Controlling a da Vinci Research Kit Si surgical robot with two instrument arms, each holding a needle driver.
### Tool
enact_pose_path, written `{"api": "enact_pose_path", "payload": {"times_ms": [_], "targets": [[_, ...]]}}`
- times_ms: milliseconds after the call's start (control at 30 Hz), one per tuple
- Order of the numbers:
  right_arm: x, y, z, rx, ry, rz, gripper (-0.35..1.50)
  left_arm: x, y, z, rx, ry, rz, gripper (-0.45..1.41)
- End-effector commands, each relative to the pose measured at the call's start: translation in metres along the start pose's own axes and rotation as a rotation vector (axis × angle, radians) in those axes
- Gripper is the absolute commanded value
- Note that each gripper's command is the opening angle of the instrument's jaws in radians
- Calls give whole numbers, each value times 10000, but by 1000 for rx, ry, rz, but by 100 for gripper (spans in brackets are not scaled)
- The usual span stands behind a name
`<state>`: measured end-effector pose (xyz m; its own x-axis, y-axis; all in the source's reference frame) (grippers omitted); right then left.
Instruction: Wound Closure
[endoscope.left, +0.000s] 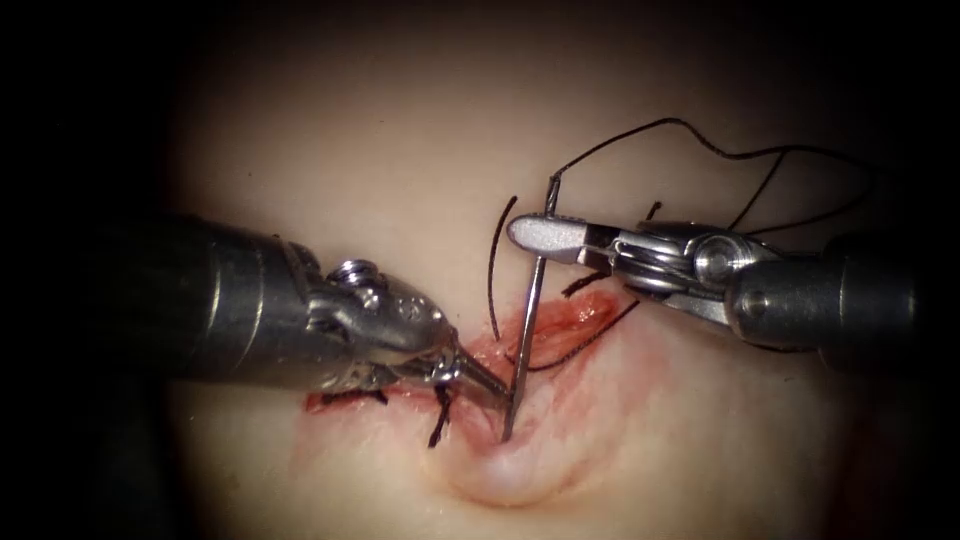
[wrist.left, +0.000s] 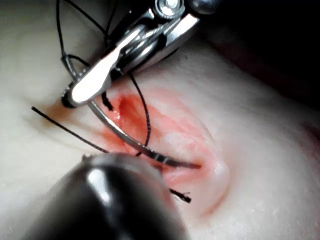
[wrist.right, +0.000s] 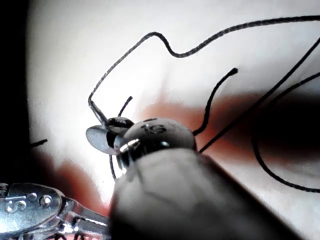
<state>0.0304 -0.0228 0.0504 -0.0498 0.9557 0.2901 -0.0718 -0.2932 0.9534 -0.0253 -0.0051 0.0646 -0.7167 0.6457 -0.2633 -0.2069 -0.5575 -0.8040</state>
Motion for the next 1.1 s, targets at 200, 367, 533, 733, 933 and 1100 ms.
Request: {"api": "enact_pose_path", "payload": {"times_ms": [200, 367, 533, 733, 933, 1100], "targets": [[-1, 0, 9, 5, -3, 11, -35, 1, -2, 7, 0, 0, 0, -33], [-2, 0, 9, 8, -4, 23, -35, 1, -2, 7, 0, 0, 0, -33], [-2, -1, 9, 20, -3, 35, -35, 1, -2, 7, 0, 0, 0, -33], [-3, -3, 10, 30, -7, 47, -35, 1, -2, 7, 0, 0, 0, -33], [-3, -4, 10, 36, -7, 59, -35, 1, -2, 7, 0, 0, -6, -35], [-4, -6, 11, 45, -8, 73, -35, 1, -2, 7, 0, 0, -6, -35]]}}
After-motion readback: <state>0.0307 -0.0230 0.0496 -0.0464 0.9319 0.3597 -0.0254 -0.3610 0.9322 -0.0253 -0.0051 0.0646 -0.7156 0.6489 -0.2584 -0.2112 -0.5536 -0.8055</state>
